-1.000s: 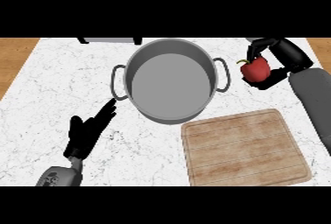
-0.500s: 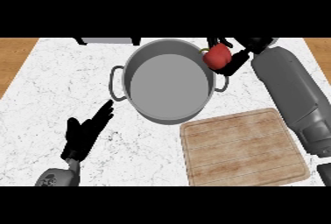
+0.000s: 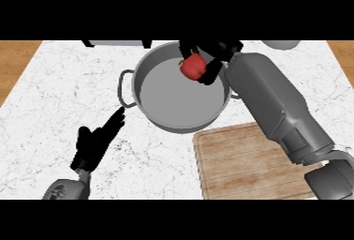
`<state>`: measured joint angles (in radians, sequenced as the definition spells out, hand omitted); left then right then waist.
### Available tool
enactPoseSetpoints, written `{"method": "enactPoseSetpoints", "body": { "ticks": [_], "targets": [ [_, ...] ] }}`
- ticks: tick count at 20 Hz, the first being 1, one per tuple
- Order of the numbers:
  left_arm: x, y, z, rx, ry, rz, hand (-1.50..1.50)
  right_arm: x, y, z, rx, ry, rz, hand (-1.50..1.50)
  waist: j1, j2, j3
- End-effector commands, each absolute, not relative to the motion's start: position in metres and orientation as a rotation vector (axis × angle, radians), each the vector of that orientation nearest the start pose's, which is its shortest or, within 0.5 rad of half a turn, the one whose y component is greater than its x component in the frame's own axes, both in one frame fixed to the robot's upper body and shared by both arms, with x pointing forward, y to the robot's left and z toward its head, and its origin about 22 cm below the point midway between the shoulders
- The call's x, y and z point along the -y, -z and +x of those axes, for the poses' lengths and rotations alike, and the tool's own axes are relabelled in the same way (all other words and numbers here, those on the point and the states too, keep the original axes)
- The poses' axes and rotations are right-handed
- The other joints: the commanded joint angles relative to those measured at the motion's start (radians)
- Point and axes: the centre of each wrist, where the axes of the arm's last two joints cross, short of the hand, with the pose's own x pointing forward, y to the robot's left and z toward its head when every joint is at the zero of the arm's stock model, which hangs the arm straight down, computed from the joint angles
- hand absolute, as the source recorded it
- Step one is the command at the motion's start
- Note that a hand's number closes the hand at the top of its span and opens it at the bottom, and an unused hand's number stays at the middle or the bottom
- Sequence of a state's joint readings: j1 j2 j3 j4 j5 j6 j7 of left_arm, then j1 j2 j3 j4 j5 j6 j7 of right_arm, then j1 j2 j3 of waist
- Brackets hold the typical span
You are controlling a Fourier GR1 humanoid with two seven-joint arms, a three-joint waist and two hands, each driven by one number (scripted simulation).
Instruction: Pick the bell pepper from the cutting board and place it in the pot
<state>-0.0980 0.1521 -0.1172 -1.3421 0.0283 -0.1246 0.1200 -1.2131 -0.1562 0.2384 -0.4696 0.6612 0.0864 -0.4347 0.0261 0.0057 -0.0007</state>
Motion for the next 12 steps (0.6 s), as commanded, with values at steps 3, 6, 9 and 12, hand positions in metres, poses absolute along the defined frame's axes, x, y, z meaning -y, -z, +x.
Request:
{"method": "enactPoseSetpoints", "body": {
  "ticks": [3, 6, 9, 12],
  "targets": [
    [-0.226, 0.019, 0.267, 1.278, 0.313, -0.084, 0.00, 0.055, -0.131, 0.441, 1.733, -1.712, -0.644, 1.50, -0.003, -0.004, 0.000],
    [-0.218, 0.015, 0.278, 1.289, 0.330, -0.092, 0.00, 0.047, -0.111, 0.441, 1.524, -1.785, -0.634, 1.50, 0.018, 0.011, 0.000],
    [-0.233, 0.015, 0.274, 1.293, 0.324, -0.072, 0.00, 0.053, -0.100, 0.443, 1.250, -1.838, -0.658, 1.50, 0.027, 0.013, -0.001],
    [-0.222, 0.019, 0.274, 1.285, 0.326, -0.093, 0.00, 0.054, -0.090, 0.440, 1.122, -1.832, -0.650, -1.50, 0.032, 0.011, -0.001]
  ]
}}
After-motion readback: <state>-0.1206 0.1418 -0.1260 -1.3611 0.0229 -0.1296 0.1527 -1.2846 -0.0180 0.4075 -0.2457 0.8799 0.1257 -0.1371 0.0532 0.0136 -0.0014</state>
